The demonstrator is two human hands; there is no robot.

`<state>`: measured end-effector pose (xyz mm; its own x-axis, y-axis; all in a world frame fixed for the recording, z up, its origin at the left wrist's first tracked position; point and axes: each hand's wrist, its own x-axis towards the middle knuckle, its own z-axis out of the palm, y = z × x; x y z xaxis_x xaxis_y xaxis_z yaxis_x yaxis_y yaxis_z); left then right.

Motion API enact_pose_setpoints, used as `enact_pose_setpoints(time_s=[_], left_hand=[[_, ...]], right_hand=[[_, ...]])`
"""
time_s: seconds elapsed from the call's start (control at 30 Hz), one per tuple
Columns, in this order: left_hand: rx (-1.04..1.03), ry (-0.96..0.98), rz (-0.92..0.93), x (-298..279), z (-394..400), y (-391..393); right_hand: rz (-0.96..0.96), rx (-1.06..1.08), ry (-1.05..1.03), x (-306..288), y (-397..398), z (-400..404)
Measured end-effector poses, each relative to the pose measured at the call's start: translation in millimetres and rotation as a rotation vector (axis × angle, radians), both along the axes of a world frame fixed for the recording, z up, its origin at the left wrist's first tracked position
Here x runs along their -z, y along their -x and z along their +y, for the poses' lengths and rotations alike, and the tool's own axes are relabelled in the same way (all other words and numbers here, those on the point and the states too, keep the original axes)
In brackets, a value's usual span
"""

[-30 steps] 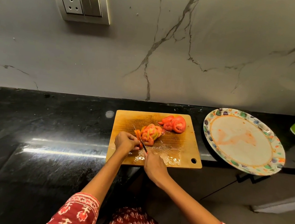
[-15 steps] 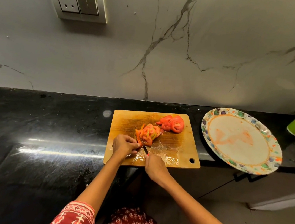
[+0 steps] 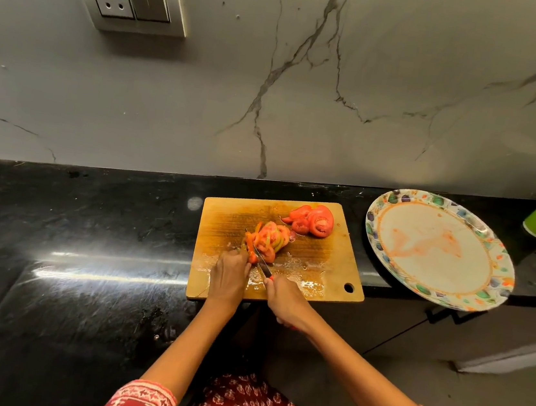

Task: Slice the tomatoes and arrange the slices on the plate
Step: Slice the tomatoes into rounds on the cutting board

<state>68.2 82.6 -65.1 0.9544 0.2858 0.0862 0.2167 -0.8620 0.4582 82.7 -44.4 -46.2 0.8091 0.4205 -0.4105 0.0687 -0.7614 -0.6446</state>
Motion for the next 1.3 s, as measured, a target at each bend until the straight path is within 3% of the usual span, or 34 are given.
enact_pose_setpoints(time_s=[0.7, 1.3], left_hand=[[0.074, -0.043, 0.012, 4.7, 6.6, 1.9], [-0.007, 0.113, -0.066, 5.8, 8.7, 2.4]], right_hand=[[0.013, -0.031, 0.017, 13.0, 11.3, -6.0], [0.116, -0.014, 0.012, 11.4, 9.1, 0.4]])
